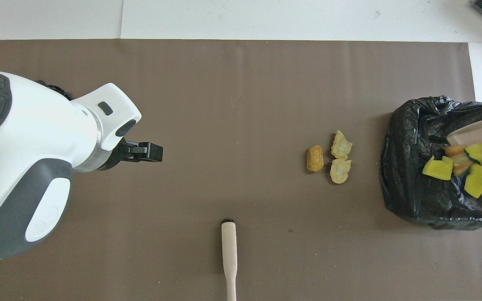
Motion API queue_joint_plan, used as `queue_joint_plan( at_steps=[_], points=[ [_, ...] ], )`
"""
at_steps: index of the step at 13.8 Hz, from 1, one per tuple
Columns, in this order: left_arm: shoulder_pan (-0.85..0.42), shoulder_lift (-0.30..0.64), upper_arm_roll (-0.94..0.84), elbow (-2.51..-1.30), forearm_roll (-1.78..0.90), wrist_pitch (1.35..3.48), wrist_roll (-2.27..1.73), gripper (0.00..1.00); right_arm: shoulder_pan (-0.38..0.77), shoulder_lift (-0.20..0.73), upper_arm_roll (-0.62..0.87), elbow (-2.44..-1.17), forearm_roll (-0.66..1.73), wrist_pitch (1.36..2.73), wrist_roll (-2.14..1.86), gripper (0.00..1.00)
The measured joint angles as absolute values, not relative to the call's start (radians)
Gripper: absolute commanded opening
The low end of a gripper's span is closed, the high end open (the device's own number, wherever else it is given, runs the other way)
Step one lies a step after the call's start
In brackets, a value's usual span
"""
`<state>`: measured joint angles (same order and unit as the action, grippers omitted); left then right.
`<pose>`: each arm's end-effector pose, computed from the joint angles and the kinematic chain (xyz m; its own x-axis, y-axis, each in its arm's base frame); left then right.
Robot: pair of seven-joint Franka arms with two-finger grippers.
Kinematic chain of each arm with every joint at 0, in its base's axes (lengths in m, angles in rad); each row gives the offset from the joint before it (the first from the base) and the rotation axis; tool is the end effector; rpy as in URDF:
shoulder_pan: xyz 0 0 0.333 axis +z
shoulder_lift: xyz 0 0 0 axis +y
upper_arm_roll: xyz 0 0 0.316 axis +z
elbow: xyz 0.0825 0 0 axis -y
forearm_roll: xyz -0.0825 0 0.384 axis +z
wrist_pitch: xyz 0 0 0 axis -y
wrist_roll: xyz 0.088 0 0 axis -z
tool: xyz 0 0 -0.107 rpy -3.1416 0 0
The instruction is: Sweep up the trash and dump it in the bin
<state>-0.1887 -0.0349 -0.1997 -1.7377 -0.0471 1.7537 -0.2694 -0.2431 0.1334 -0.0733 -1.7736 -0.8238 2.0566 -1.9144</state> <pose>0.5128 -0.2161 0.5802 0.9932 -0.1104 0.0377 -0.1122 -0.9923 0.0516 0.5797 -0.2289 0.5105 -0.3564 0.6613 -0.6600 0.9339 0.2727 -0.2311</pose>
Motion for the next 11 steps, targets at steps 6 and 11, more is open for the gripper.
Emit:
queue_joint_plan(
  at_steps=[6, 11],
  points=[
    [-0.105, -0.035, -0.064, -1.609, -0.044, 1.687, -0.084, 1.00, -0.226, 0.073, -0.074, -1.815, -0.950, 2.061, -1.875, 0.00],
    [-0.083, -0.036, 0.062, -1.482, -0.024, 1.539, 0.225, 1.00, -0.205, -0.047, -0.072, -1.819, -0.946, 1.945, -1.875, 0.00]
  ],
)
